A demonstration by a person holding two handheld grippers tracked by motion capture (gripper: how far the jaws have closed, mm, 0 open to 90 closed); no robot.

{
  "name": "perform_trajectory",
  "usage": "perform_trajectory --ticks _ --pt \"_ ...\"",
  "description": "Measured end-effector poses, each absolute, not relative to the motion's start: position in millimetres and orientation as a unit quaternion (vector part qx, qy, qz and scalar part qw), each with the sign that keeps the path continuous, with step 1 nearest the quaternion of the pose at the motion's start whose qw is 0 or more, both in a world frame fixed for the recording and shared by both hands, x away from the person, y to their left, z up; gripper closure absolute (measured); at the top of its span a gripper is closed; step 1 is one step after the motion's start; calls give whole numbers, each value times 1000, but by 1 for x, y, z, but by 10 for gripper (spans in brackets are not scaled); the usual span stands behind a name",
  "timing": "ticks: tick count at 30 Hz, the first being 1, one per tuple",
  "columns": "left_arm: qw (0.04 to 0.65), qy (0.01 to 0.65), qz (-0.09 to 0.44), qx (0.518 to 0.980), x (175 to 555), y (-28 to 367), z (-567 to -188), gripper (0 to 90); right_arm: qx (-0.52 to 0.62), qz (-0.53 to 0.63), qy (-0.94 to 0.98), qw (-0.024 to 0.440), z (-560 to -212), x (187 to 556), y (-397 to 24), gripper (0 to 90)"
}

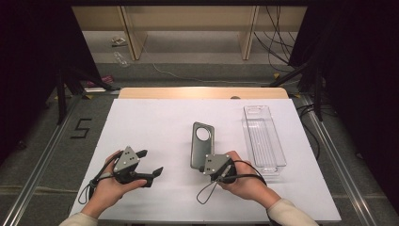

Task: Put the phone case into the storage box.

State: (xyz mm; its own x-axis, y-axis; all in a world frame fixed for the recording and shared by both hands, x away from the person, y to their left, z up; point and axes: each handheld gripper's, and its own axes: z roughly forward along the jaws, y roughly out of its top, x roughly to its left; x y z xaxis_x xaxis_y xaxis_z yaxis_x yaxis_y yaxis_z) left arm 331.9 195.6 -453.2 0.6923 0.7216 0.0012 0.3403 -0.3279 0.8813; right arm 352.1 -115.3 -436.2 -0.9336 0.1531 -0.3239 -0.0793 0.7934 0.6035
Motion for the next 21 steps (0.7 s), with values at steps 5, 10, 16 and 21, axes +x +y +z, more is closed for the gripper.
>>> perform_trajectory --ticks 5,10,16,21 --pt "477 341 196 786 333 193 -450 162 10 321 930 180 -438 349 -114 892" --pt "483 343 192 782 337 190 -442 168 9 321 930 180 -439 345 -111 892" --pt "480 337 191 787 347 186 -432 180 -1 323 929 180 -440 342 -108 892" --pt "479 344 189 785 358 181 -426 174 1 325 929 178 -440 339 -106 892"
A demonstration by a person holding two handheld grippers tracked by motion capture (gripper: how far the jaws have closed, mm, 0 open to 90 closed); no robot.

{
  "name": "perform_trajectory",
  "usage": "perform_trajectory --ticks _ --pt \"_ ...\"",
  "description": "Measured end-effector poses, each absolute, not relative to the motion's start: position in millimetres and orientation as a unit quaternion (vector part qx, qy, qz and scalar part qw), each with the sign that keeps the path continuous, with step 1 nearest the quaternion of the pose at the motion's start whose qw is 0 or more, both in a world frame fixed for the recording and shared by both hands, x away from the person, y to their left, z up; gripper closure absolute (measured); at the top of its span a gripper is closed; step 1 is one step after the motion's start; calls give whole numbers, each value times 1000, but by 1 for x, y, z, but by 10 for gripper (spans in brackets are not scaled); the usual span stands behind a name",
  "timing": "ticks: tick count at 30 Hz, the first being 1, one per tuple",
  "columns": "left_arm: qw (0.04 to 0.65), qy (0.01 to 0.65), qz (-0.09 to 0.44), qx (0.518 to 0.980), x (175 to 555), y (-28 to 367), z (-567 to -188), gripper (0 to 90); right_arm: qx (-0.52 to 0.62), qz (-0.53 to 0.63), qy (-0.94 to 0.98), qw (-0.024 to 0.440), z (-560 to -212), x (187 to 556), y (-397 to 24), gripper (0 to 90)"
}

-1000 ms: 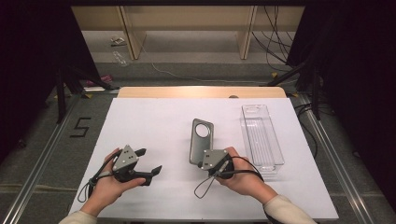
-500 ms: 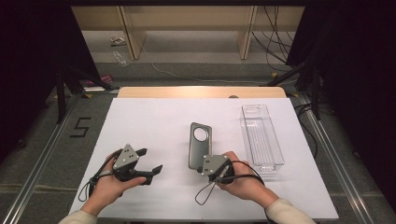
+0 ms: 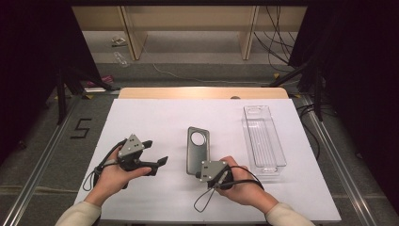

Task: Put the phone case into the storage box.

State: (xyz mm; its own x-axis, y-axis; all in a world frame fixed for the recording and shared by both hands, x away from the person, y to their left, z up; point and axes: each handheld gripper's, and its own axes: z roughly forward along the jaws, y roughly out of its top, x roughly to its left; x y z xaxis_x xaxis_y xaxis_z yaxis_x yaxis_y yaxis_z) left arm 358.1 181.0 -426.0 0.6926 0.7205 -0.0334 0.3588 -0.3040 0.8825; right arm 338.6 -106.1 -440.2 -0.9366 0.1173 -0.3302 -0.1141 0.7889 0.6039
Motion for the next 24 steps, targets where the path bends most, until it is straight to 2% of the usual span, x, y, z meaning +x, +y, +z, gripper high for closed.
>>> perform_trajectory --ticks 13,24 --pt "471 363 168 786 382 160 -423 142 -4 328 929 173 -440 337 -103 892" --pt "461 363 153 795 401 134 -418 149 -9 334 926 176 -440 336 -101 892"
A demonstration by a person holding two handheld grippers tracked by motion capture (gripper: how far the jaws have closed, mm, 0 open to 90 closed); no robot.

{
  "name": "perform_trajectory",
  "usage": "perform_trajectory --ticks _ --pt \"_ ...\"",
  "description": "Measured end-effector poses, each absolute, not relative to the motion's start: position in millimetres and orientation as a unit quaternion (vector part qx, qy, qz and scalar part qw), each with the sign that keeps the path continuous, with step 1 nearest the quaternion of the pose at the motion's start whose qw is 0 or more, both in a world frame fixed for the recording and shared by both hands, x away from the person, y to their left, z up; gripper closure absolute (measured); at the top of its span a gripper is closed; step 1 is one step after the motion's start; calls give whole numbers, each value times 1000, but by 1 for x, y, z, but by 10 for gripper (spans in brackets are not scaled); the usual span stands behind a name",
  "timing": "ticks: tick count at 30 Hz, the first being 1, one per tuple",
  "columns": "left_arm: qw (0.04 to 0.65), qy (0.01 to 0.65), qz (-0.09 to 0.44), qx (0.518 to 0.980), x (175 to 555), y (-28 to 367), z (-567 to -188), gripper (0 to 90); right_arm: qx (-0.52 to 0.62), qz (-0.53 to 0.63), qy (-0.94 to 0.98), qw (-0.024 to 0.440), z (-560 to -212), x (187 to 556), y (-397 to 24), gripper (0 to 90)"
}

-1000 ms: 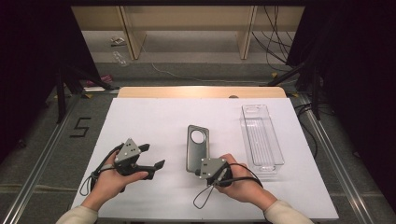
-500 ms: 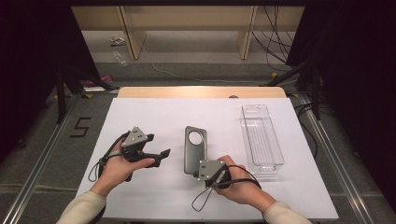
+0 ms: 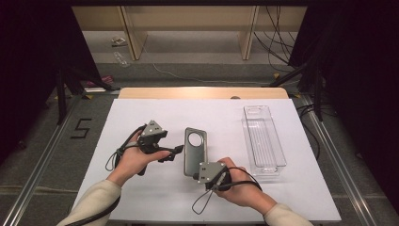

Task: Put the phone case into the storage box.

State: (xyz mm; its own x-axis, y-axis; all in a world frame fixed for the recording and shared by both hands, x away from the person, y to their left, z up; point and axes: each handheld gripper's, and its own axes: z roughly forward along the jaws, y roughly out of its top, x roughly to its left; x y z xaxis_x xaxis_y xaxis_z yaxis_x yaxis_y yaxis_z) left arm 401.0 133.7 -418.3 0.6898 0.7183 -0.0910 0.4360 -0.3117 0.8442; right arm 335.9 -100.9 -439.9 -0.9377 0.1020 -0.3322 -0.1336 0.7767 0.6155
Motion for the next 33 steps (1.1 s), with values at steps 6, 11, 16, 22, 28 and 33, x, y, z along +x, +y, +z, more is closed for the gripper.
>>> perform_trajectory --ticks 6,11,16,22,28,33 --pt "459 364 149 797 409 125 -416 152 -10 333 927 174 -440 335 -100 892" --pt "450 377 146 796 415 120 -416 168 -13 335 926 177 -440 335 -98 892" --pt "449 381 146 795 419 115 -415 182 -17 332 927 174 -441 334 -97 892" --pt "447 395 136 791 424 111 -416 239 -17 332 927 173 -441 333 -96 892" --pt "439 413 125 788 426 109 -419 329 -20 334 925 179 -440 333 -95 892" --pt "436 428 110 784 428 109 -422 397 -20 332 925 181 -440 333 -96 891"
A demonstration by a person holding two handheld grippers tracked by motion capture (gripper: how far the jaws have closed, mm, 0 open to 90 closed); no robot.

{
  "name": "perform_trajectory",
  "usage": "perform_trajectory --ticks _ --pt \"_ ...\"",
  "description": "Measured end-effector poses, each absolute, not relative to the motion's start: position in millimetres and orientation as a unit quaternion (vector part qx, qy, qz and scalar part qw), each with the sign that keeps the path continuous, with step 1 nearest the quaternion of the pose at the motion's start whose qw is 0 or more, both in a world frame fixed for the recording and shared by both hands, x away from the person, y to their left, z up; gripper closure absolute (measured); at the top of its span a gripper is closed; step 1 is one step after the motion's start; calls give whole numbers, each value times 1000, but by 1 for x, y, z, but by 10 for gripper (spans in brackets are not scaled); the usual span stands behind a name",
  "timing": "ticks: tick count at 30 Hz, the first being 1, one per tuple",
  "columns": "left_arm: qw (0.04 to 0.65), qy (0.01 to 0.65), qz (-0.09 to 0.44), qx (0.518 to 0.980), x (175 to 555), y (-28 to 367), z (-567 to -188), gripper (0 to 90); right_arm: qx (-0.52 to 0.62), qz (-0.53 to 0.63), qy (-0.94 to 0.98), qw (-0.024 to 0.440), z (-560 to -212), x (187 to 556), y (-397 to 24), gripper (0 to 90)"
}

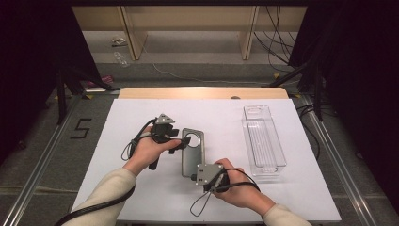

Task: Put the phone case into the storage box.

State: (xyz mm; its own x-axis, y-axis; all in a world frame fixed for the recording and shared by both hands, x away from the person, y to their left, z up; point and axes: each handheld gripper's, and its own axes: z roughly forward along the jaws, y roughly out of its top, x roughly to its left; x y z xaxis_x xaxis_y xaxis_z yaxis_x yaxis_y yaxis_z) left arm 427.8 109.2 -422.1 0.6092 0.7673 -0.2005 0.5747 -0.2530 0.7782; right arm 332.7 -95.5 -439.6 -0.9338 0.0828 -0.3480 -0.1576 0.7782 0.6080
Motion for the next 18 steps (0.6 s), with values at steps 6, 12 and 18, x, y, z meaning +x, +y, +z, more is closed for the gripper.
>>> perform_trajectory --ticks 6,12,18 --pt "439 441 85 778 429 110 -425 464 -21 332 925 183 -439 333 -96 891" --pt "435 457 68 773 429 110 -427 549 -21 333 925 185 -439 333 -95 891" --pt "441 466 49 765 429 111 -428 627 -24 333 924 188 -440 333 -95 890"
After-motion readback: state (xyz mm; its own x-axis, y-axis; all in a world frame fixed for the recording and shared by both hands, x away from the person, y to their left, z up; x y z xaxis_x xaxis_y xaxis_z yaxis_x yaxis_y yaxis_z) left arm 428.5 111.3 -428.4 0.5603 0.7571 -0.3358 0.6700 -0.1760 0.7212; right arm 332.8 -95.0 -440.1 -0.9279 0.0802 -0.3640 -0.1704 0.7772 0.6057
